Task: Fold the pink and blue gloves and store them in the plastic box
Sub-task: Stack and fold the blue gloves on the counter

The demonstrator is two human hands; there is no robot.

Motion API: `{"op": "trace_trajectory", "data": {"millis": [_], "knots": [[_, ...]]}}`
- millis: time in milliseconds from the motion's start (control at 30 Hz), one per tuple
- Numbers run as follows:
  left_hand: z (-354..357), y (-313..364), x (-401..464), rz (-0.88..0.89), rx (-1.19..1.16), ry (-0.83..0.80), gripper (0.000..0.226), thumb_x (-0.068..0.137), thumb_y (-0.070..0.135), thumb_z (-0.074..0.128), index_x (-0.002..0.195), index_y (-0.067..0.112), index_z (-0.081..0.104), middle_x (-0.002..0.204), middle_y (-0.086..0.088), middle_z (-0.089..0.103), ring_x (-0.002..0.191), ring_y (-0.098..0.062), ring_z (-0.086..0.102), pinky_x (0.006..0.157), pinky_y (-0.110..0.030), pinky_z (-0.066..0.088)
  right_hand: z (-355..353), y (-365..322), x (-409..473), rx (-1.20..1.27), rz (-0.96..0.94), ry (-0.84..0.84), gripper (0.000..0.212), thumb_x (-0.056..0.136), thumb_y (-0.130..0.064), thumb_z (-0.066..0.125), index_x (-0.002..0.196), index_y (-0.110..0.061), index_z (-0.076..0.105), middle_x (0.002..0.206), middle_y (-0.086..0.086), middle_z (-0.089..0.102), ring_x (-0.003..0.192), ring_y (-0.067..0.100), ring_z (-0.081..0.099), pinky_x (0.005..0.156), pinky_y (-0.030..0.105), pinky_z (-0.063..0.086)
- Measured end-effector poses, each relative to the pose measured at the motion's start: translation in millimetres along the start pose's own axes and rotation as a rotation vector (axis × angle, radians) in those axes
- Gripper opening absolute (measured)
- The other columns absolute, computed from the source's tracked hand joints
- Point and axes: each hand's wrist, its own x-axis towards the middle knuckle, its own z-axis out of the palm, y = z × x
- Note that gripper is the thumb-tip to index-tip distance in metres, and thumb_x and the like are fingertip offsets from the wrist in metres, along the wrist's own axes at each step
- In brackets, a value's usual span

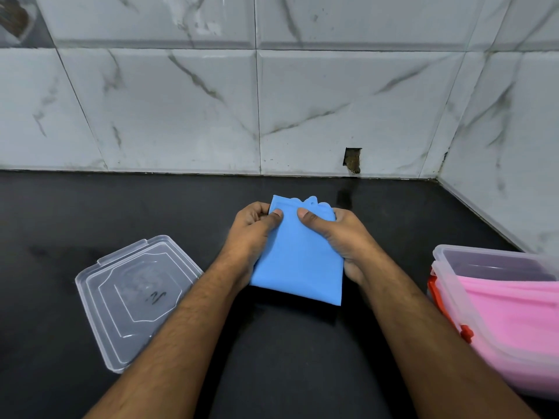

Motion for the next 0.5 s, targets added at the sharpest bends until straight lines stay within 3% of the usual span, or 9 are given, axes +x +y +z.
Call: {"op": "trace_trajectory", "data": {"millis": [167, 333, 500], "knots": [[0.3, 2.8, -1.8, 0.013, -0.031, -0.008, 0.017, 0.095, 0.031, 0.070, 0.097, 0.015, 0.067, 0.109, -0.017, 0.077, 0.089, -0.027, 0.071, 0.085, -0.048, 0.059, 2.4, -7.5, -4.4, 0.027, -0.098, 0.021, 0.042, 0.079, -0.026, 0.087, 0.110, -0.003, 0.069, 0.100, 0.013, 0.079, 0.098, 0.037, 0.075, 0.082, 0.048, 0.062], [2.6, 3.6, -8.4, 0.000, -0.035, -0.119, 0.062, 0.075, 0.065, 0.079, 0.121, 0.028, 0.060, 0.110, 0.000, 0.079, 0.100, -0.023, 0.078, 0.085, -0.047, 0.064, 9.2, -14.8, -12.5, -0.012, -0.230, -0.037, 0.039, 0.079, -0.029, 0.086, 0.106, -0.005, 0.071, 0.104, 0.020, 0.076, 0.101, 0.043, 0.072, 0.087, 0.058, 0.058], [-3.6, 11.3, -11.9, 0.058, -0.075, -0.209, 0.046, 0.087, 0.056, 0.075, 0.114, 0.018, 0.076, 0.109, -0.011, 0.080, 0.100, -0.031, 0.078, 0.083, -0.043, 0.064, 13.5, -16.8, -15.3, -0.043, -0.301, -0.070, 0.035, 0.083, -0.030, 0.085, 0.112, -0.014, 0.074, 0.107, 0.012, 0.078, 0.100, 0.034, 0.075, 0.089, 0.052, 0.060]]}}
